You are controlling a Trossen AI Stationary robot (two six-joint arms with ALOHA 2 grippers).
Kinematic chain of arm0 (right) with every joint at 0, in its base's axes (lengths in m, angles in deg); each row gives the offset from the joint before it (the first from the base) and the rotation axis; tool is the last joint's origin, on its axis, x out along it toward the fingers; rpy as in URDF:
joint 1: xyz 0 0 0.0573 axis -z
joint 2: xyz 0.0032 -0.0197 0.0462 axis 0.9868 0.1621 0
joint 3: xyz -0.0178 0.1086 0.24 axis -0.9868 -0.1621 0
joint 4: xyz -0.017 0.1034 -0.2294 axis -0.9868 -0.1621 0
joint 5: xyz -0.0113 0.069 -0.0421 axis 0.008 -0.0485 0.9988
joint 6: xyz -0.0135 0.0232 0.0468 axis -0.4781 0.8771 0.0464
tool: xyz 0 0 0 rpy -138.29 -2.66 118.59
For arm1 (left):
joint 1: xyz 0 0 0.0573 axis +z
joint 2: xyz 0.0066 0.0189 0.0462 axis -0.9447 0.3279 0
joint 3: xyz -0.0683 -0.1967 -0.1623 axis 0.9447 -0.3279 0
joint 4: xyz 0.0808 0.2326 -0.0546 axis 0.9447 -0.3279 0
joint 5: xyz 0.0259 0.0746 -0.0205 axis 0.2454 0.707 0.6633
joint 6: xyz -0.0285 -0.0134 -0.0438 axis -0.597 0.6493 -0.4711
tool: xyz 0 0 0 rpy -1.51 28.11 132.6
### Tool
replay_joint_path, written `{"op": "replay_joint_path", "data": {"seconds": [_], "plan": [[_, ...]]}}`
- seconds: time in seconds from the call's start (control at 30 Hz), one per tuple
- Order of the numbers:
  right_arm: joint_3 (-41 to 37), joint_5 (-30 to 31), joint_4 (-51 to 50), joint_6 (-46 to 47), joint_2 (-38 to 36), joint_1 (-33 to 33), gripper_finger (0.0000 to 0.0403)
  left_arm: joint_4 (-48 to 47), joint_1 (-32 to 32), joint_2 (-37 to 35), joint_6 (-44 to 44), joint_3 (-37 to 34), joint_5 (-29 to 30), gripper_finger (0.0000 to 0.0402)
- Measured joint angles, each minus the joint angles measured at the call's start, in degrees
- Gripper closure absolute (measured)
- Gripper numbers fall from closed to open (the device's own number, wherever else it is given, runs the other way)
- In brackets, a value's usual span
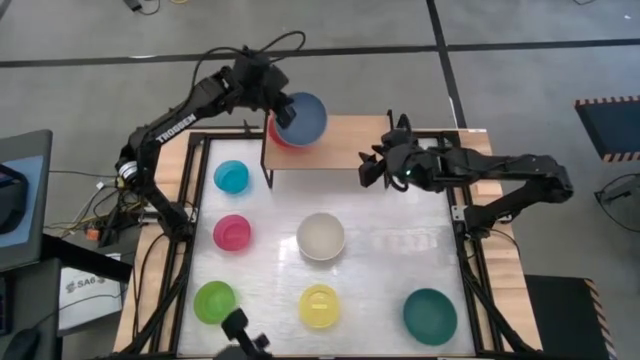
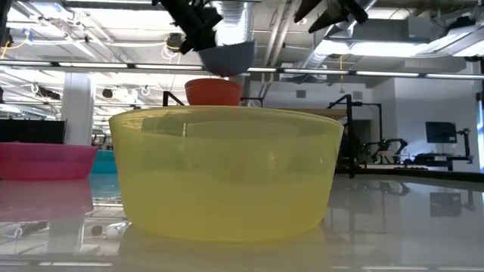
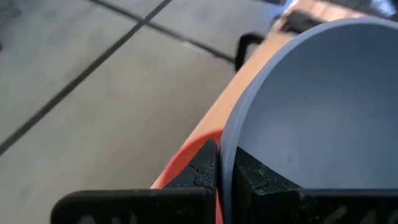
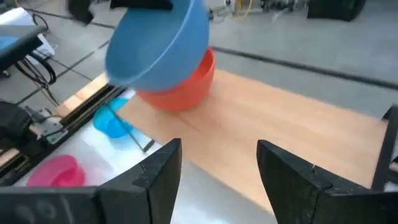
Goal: Place and stack bowls onto a shelf
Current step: Stack the blue bowl on top of the orange bowl on the shelf
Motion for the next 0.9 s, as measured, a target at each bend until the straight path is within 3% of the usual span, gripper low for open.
{"op": "replay_joint_path", "data": {"seconds": [0.23, 0.6, 0.73, 0.9], "plan": [[0.0, -3.6, -4.8, 5.2, 0.7, -0.9, 0.0171, -2.9, 5.0, 0.5, -1.1, -2.7, -3.2, 0.0401], [0.0, -10.0, -11.5, 15.7, 0.6, -2.4, 0.0171, -3.0, 5.7, 0.5, -0.8, -6.2, -4.1, 0.0394], [0.0, -10.4, -14.6, 20.1, 0.6, -4.3, 0.0171, -1.8, 5.9, 0.5, -0.2, -6.2, -4.1, 0.0355], [0.0, -14.3, -21.7, 25.2, 0.6, -6.9, 0.0171, -0.5, 6.9, 0.5, -0.1, -6.2, -3.9, 0.0278]]}}
